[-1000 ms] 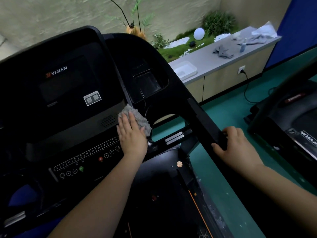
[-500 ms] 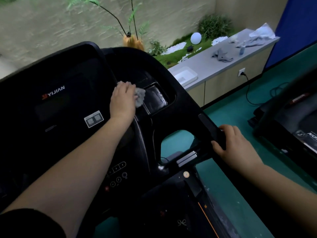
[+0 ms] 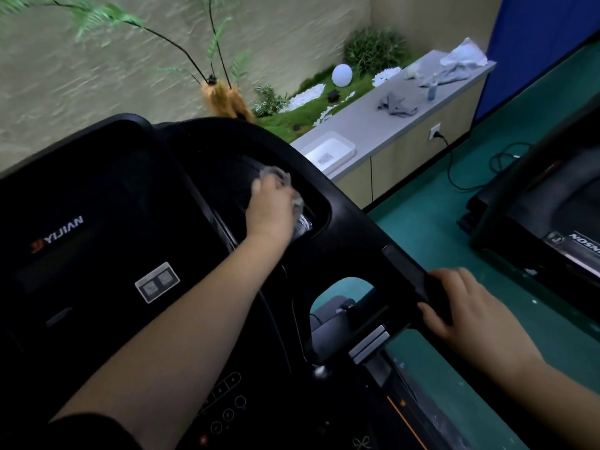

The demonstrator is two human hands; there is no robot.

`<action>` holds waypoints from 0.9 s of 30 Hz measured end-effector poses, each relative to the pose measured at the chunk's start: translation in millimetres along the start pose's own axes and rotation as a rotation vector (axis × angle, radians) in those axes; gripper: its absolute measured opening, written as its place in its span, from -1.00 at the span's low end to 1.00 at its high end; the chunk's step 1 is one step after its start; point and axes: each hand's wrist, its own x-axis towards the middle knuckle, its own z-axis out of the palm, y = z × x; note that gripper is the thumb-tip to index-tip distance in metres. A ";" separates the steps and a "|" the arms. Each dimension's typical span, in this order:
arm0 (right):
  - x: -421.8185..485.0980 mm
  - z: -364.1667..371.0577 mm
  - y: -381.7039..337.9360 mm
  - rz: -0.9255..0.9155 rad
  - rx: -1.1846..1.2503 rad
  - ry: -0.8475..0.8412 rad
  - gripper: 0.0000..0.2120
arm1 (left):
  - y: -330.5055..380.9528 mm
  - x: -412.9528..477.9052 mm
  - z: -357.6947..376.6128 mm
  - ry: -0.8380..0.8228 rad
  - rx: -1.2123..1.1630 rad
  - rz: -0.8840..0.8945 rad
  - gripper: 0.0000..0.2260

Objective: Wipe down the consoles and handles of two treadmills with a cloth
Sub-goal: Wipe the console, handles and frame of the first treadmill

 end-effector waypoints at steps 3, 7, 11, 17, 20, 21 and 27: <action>-0.2 0.4 0.3 -0.003 -0.007 0.017 -0.62 | -5.7 -26.0 17.2 -0.124 -0.043 0.065 -0.70; 0.5 2.2 1.5 -0.006 -0.017 0.026 -0.61 | -14.2 -18.4 20.6 -0.113 -0.099 0.031 -0.68; 1.2 3.7 2.2 -0.006 -0.018 0.029 -0.61 | -11.3 -8.3 9.2 -0.061 -0.088 0.095 -0.75; 0.4 2.9 1.8 -0.003 -0.021 0.020 -0.61 | -13.0 -18.3 -6.7 -0.365 -0.160 0.139 -0.70; -0.5 1.7 0.2 0.009 -0.020 0.017 -0.61 | -9.0 -12.0 -8.3 -0.499 -0.182 0.105 -0.68; -0.6 1.8 -0.3 0.011 -0.018 0.017 -0.61 | -8.4 -9.3 -10.6 -0.536 -0.202 0.077 -0.67; -0.3 1.9 -1.3 0.022 -0.017 0.013 -0.60 | -8.2 -3.2 -30.3 -0.703 -0.063 0.102 -0.79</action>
